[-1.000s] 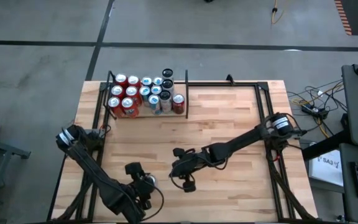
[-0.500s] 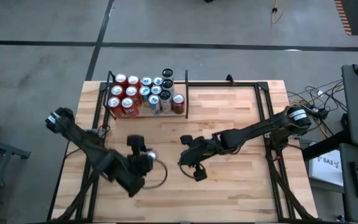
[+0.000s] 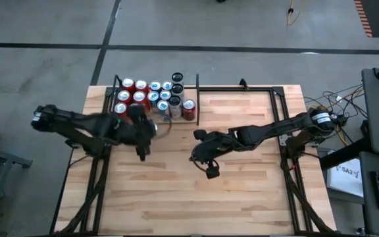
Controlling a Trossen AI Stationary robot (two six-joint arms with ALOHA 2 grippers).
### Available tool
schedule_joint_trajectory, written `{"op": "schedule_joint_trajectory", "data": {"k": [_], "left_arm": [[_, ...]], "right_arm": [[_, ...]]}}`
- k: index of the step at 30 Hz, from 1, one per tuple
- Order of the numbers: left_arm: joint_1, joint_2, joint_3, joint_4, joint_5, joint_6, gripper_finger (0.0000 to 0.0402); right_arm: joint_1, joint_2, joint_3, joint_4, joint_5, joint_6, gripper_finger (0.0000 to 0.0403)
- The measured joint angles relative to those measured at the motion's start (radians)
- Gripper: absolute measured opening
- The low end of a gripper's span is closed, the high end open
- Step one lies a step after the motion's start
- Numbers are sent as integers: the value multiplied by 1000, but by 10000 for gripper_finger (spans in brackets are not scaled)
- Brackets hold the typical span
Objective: Place canned beverage on shelf
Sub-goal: Put the blue soda can on the shelf aligned with the other blue soda can
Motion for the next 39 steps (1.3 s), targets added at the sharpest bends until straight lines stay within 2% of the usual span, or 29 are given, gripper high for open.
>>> {"op": "schedule_joint_trajectory", "data": {"k": [6, 13, 23, 39], "left_arm": [[163, -102, -154, 150, 70, 20, 221], [264, -128, -232, 225, 70, 16, 221], [286, -60, -236, 248, 71, -102, 221], [314, -4, -236, 219, 54, -139, 221]], "right_arm": [[-50, 1, 0, 0, 0, 0, 9], [-96, 2, 0, 1, 0, 7, 9], [-117, 2, 0, 4, 0, 16, 9], [-116, 3, 0, 5, 0, 34, 9]]}}
